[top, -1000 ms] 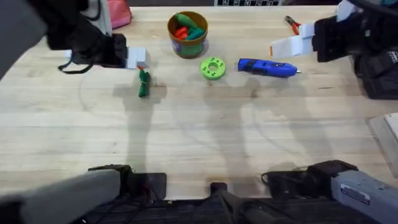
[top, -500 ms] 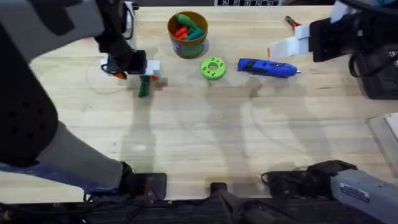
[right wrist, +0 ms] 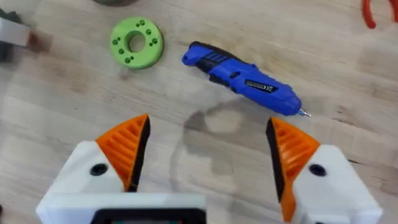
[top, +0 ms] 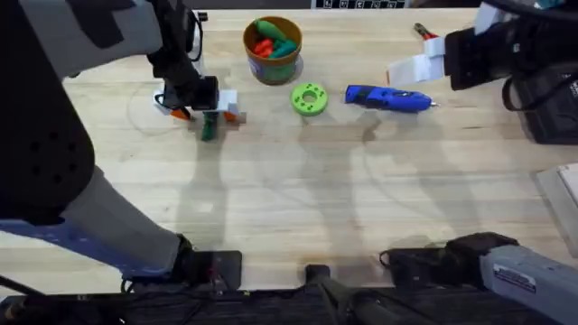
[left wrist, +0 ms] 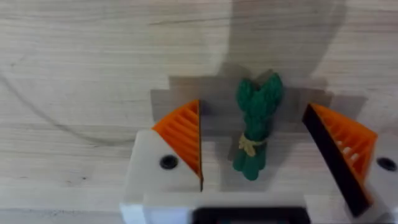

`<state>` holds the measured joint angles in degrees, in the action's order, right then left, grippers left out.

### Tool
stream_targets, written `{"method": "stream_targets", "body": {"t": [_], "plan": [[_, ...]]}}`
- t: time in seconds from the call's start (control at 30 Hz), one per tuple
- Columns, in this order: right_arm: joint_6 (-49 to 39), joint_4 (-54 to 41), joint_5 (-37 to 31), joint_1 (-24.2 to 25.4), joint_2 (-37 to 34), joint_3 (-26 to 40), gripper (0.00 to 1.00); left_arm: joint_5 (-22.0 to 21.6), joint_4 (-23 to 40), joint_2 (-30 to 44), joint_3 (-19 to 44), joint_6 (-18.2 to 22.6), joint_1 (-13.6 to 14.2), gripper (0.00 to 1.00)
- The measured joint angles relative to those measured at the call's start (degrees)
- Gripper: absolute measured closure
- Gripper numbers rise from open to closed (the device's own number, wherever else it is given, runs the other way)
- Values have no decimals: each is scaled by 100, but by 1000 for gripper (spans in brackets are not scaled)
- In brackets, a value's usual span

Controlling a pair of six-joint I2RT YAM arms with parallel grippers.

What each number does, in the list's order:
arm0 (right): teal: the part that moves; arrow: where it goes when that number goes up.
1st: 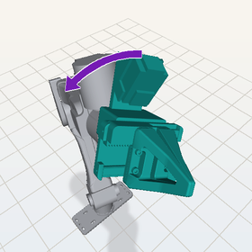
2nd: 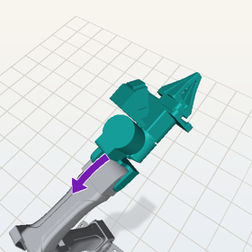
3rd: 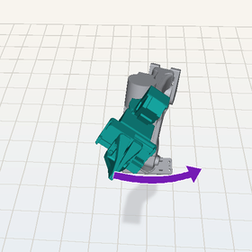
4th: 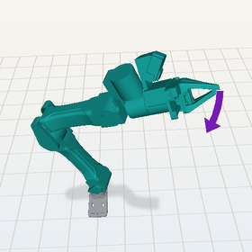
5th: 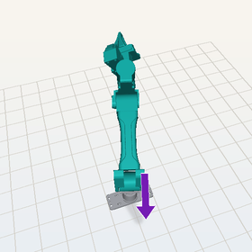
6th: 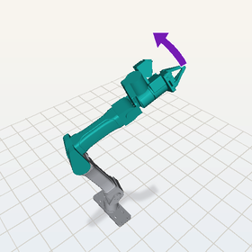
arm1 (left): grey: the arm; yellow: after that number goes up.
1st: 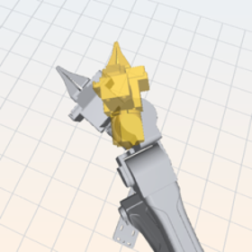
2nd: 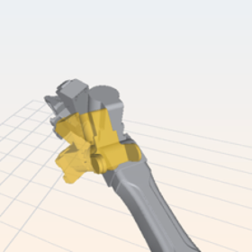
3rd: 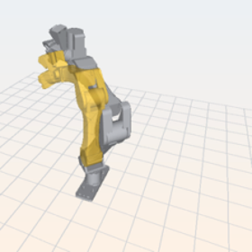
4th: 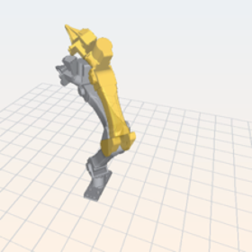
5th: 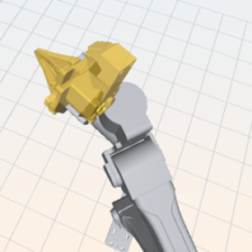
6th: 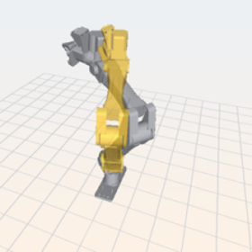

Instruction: Pick up the gripper from the table and insert it into the empty holder that is missing its gripper. Then pick up a screw, insert it into the mounting hole, and use the screwdriver to tighten it. Finally, clean up the table by picking up the vegetable and placing it into the bucket.

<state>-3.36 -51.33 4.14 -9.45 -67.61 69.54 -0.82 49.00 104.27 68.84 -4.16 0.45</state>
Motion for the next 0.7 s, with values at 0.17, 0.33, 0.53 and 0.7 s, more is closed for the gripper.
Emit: {"method": "stream_targets", "body": {"t": [0.17, 0.33, 0.53, 0.7], "plan": [[0, 4, 0, 0, -1, 0, 8, -1, 27, 4, 15, -24, 0, 25], [0, 7, 0, 0, 0, 0, 7, 58, 30, 13, 17, -76, 13, 514], [0, 2, 0, 0, 0, 0, 8, 59, 28, 45, 47, -68, 13, 975], [0, -2, 0, 0, 0, 0, 8, 59, 60, 45, 61, -68, 11, 975]]}}
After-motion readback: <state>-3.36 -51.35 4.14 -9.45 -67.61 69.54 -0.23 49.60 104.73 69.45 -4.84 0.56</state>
